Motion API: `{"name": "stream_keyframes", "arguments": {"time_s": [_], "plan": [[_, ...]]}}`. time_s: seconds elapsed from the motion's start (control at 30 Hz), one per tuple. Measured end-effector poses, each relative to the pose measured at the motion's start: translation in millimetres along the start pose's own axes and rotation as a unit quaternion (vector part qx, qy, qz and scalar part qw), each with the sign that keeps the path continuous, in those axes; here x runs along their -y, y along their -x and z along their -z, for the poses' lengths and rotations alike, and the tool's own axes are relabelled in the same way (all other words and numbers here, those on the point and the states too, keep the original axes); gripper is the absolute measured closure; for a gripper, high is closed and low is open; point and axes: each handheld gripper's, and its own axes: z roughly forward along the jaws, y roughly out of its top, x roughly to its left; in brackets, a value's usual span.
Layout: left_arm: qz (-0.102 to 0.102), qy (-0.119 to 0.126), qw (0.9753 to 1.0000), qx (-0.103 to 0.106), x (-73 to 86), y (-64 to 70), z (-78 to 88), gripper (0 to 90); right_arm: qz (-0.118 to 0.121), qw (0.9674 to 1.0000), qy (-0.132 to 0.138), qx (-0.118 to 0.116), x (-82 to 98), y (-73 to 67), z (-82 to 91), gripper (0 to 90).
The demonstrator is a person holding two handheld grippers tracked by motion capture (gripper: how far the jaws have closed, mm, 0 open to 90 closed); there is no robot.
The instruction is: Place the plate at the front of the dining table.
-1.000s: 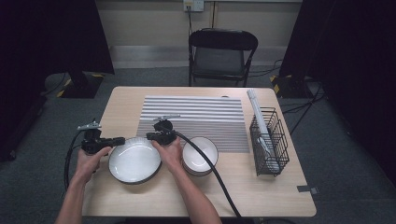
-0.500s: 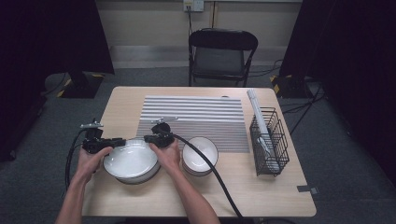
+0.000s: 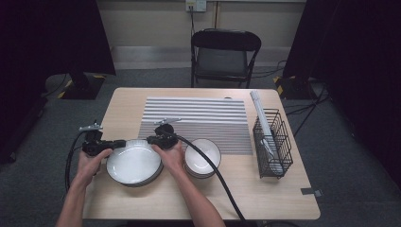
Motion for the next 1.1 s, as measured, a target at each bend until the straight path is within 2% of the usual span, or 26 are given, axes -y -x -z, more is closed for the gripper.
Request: {"name": "stream_keyframes", "arguments": {"time_s": [0.4, 0.63, 0.67, 0.7, 0.73, 0.83, 1.03, 1.1], "plan": [[-0.003, -0.001, 1.0000, -0.001, -0.3, 0.6, 0.2, 82.9, 0.002, 1.0000, -0.001, -0.004, 1.6, -1.7, 1.9, 78.2], [-0.003, 0.001, 1.0000, -0.002, -0.4, 0.5, 1.1, 83.0, 0.006, 1.0000, -0.004, -0.002, 2.2, -1.9, 1.8, 79.3], [-0.001, 0.006, 1.0000, 0.000, -0.6, -0.1, 2.5, 83.3, 0.006, 1.0000, -0.004, -0.002, 2.5, -1.9, 1.4, 79.5], [0.003, 0.013, 0.9998, 0.016, -0.7, -1.7, 4.8, 84.3, 0.007, 1.0000, -0.005, -0.002, 2.9, -2.5, 1.0, 79.5], [0.001, 0.014, 0.9997, 0.018, -1.1, -1.9, 6.6, 85.1, 0.009, 0.9999, -0.013, -0.004, 3.9, -2.8, -0.7, 79.3], [-0.005, 0.006, 0.9999, 0.007, -0.9, 0.2, 5.5, 84.5, 0.019, 0.9998, -0.008, 0.001, 9.5, -5.5, -4.2, 79.2], [-0.003, 0.009, 0.9999, 0.009, -0.9, -0.2, 4.7, 84.5, 0.014, 0.9998, -0.013, -0.008, 8.5, -2.6, -3.7, 79.9], [-0.004, 0.009, 0.9999, 0.009, -1.0, -0.2, 4.7, 84.4, 0.005, 0.9999, -0.008, -0.010, 9.0, -1.7, -3.7, 80.9]]}}
